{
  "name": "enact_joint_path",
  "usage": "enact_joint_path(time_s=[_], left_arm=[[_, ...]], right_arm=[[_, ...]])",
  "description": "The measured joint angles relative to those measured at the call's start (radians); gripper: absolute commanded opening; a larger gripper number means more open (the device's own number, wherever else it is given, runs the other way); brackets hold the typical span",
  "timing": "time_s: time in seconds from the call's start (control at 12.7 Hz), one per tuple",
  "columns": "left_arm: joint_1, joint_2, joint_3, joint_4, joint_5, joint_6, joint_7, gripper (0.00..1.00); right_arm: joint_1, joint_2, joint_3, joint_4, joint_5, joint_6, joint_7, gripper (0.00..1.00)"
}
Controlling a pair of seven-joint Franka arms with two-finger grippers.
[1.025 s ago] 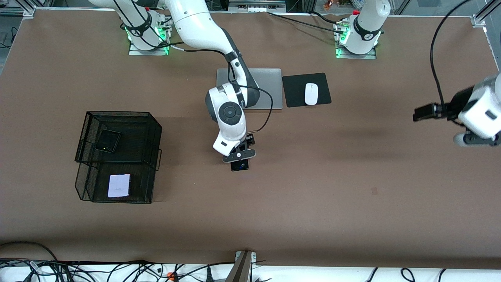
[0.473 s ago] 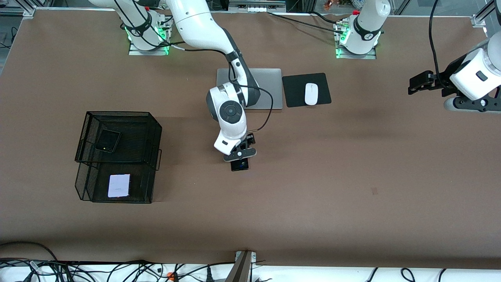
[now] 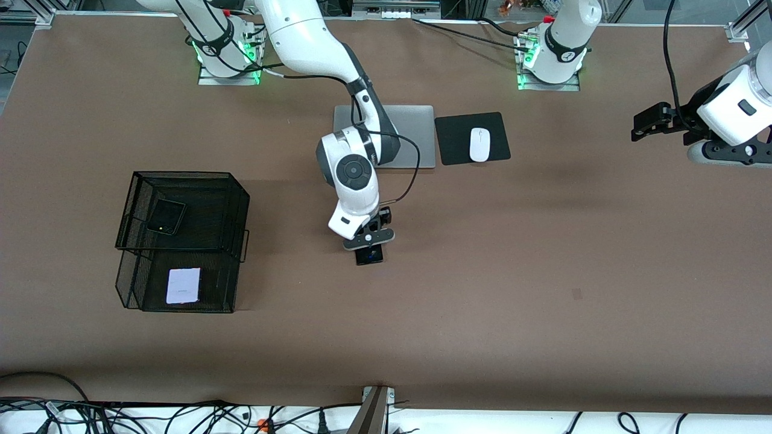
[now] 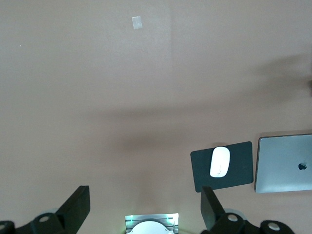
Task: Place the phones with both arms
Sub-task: 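Carry the tall black phone over the basket and lower it in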
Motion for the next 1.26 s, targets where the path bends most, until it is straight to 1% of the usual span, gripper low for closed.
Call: enact_joint_path(time_s=[0.16, 0.39, 0.55, 0.79, 0.87, 1.03, 1.1, 1.26], left_arm=[[0.0, 0.0, 0.001, -0.004, 0.0, 0.007, 0.0, 1.0], [0.0, 0.0, 0.001, -0.006, 0.0, 0.011, 0.0, 1.0], [-0.001, 0.002, -0.001, -0.006, 0.0, 0.017, 0.0, 1.0], [-0.003, 0.005, -0.004, -0.005, 0.0, 0.023, 0.0, 1.0], [-0.003, 0.005, -0.004, -0.005, 0.0, 0.023, 0.0, 1.0], [-0.004, 0.006, -0.004, -0.005, 0.0, 0.025, 0.0, 1.0], [-0.005, 0.007, -0.005, -0.005, 0.0, 0.025, 0.0, 1.0], [-0.005, 0.009, -0.005, -0.005, 0.0, 0.025, 0.0, 1.0]], right_arm=[[-0.004, -0.051, -0.102, 0.002, 0.002, -0.075, 0.0, 0.0], [-0.03, -0.172, -0.247, 0.001, 0.002, -0.224, -0.038, 0.0], [-0.038, -0.224, -0.353, -0.003, 0.002, -0.344, -0.122, 0.0], [-0.043, -0.264, -0.494, -0.034, 0.002, -0.519, -0.263, 0.0], [-0.042, -0.277, -0.531, -0.07, 0.002, -0.542, -0.306, 0.0], [-0.029, -0.307, -0.582, -0.175, 0.003, -0.536, -0.373, 0.0], [-0.012, -0.321, -0.601, -0.229, 0.003, -0.522, -0.391, 0.0], [0.055, -0.341, -0.639, -0.339, 0.004, -0.469, -0.4, 0.0]])
